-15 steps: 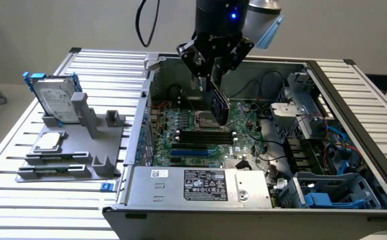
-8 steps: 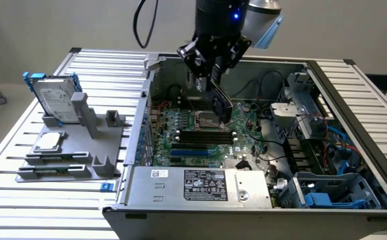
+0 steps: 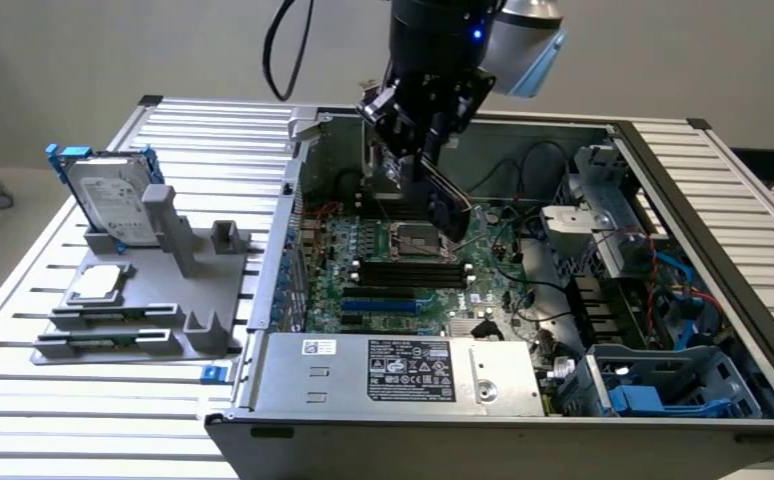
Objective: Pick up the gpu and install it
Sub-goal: 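Insert the gpu into the slot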
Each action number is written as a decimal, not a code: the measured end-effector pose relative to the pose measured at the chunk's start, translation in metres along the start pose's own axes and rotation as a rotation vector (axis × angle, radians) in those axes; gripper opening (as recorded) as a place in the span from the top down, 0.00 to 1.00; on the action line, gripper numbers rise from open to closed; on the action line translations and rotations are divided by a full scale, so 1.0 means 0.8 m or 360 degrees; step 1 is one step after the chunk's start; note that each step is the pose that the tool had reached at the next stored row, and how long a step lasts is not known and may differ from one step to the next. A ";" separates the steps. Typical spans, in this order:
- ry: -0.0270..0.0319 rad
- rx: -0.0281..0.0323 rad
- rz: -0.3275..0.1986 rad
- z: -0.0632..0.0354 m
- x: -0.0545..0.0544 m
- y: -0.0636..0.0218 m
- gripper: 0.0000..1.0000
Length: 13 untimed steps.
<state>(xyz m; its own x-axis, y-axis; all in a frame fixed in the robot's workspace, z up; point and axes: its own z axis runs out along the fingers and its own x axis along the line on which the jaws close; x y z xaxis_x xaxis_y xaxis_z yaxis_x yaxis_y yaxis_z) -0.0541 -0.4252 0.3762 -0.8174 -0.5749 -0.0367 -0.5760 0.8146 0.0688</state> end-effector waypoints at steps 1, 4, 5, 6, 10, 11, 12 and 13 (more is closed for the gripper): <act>-0.00012 -0.00052 -0.0027 0.000 0.000 0.000 0.73; -0.00006 -0.00165 -0.0113 0.001 0.000 0.000 0.73; 0.00007 -0.00186 -0.0141 0.002 0.000 0.000 0.73; 0.00020 -0.00206 -0.0170 0.002 0.000 0.000 0.73; 0.00082 -0.00282 -0.0286 0.004 0.000 0.000 0.73; 0.00101 -0.00298 -0.0315 0.005 0.000 0.000 0.73; 0.00120 -0.00311 -0.0343 0.006 0.000 0.000 0.73; 0.00139 -0.00325 -0.0371 0.007 0.000 0.000 0.73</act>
<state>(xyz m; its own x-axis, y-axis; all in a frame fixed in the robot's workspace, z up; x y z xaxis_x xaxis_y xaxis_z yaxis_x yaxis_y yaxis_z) -0.0541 -0.4251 0.3709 -0.6619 -0.7482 -0.0454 -0.7490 0.6578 0.0796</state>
